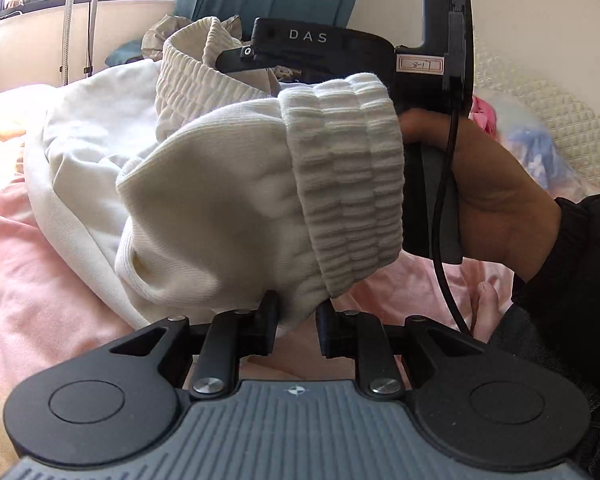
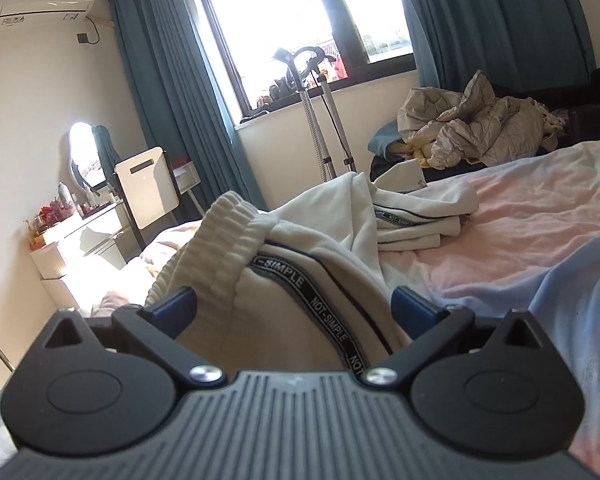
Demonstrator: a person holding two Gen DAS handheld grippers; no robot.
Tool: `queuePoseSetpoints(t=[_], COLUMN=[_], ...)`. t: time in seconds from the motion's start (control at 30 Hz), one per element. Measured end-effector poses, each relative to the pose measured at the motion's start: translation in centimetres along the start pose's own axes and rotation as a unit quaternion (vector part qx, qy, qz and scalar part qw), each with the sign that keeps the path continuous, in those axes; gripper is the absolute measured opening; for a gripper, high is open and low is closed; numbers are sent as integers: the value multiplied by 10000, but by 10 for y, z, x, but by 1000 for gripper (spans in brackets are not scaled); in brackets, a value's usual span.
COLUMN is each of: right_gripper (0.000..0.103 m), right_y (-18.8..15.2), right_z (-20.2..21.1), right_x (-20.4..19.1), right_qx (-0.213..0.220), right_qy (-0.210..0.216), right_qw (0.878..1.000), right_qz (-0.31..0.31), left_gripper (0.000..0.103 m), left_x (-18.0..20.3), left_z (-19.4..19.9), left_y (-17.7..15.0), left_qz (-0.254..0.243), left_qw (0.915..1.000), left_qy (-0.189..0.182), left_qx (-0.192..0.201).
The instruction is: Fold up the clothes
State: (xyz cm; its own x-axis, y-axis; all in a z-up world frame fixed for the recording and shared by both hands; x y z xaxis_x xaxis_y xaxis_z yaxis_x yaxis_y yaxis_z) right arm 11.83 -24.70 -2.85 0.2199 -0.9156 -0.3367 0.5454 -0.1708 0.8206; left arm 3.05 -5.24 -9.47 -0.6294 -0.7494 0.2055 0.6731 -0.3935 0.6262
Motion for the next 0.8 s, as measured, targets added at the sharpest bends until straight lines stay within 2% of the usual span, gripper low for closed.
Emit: queuePoseSetpoints(t=[0.1, 0.17, 0.23, 0.43, 0.5, 0.57, 0.67, 0.73, 0.8], right_gripper=[103, 103, 103, 103, 103, 103, 103, 103, 103], right_y=[8, 13, 18, 32, 35, 35, 30, 26, 22], right_z=[2, 1, 2, -4, -11, -19, -23, -23, -19], right_x=[5, 8, 9, 7, 6, 4, 5, 9, 15], right_qx=[121, 157, 219, 208, 116, 7, -137, -221, -298], right_qy=[17, 33, 55, 104, 68, -21, -253, -385, -410], right_qw=[9999, 9998, 9997, 9997, 9996, 9994, 9985, 9980, 9982], right_qz=[-73, -93, -67, 122, 238, 352, 458, 443, 313], left_gripper=[25, 32, 49, 70, 72, 72, 80, 80, 80], left_x=[2, 4, 8, 22, 24, 35, 55, 49, 45], left_z=[0, 2, 8, 41, 53, 73, 95, 94, 88], left_y=[0, 0, -1, -4, -5, -8, -9, 3, 14], left_qz=[-139, -271, -416, -770, -686, -542, -67, 257, 345], left_qw=[9998, 9992, 9982, 9922, 9913, 9877, 9733, 9709, 9725], left_qy=[108, 266, 430, 954, 1063, 1267, 1714, 1697, 1612], left_qx=[-85, -126, -89, 212, 360, 733, 1524, 1672, 1647])
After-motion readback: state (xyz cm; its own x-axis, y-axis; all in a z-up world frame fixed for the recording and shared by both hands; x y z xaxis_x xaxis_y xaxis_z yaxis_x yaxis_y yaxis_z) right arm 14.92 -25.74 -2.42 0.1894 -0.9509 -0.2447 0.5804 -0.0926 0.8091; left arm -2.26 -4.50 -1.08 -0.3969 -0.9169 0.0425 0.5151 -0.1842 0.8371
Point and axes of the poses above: each gripper's, at about its wrist camera, not at the fingertips, and z roughly against the way its jaws point, x to its right, y to its top, the point moved 4 cm from there along -z, roughly the way its jaws point, and after that the axes turned 10 degrees about -x, right-handed, at the moved point
